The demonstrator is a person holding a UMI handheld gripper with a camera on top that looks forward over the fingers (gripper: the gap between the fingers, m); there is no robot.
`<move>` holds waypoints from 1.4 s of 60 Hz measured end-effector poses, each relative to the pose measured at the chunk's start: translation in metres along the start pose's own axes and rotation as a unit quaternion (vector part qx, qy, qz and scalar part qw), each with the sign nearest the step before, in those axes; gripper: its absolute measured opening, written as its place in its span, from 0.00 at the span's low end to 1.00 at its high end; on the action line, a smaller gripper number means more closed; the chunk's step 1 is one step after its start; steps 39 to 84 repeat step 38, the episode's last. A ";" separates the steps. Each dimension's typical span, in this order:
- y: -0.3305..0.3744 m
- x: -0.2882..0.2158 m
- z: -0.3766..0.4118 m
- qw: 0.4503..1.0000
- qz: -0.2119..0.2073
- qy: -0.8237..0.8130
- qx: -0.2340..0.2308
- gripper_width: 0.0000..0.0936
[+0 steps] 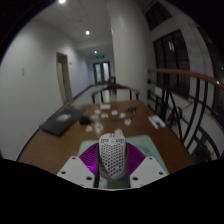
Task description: Arrange mouse
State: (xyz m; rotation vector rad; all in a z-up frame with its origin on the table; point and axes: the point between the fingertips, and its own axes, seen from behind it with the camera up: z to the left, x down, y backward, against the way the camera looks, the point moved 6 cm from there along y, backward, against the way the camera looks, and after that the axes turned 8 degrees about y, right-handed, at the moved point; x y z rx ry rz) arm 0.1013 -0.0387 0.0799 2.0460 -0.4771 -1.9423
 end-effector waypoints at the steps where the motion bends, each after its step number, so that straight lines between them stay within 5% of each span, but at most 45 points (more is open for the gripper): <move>1: -0.005 0.009 0.000 1.000 0.011 -0.001 0.001 0.37; 7: -0.021 0.053 -0.001 0.998 0.060 -0.003 0.003 0.37; 11: -0.024 0.054 -0.002 0.999 0.051 0.009 0.007 0.38; 19: -0.025 0.055 -0.005 0.997 0.062 0.042 -0.002 0.56; 27: 0.007 0.059 -0.010 0.995 0.087 0.043 -0.027 0.93; 38: 0.076 0.063 -0.034 0.996 0.067 0.025 -0.043 0.90; 84: 0.076 0.063 -0.034 0.996 0.067 0.025 -0.043 0.90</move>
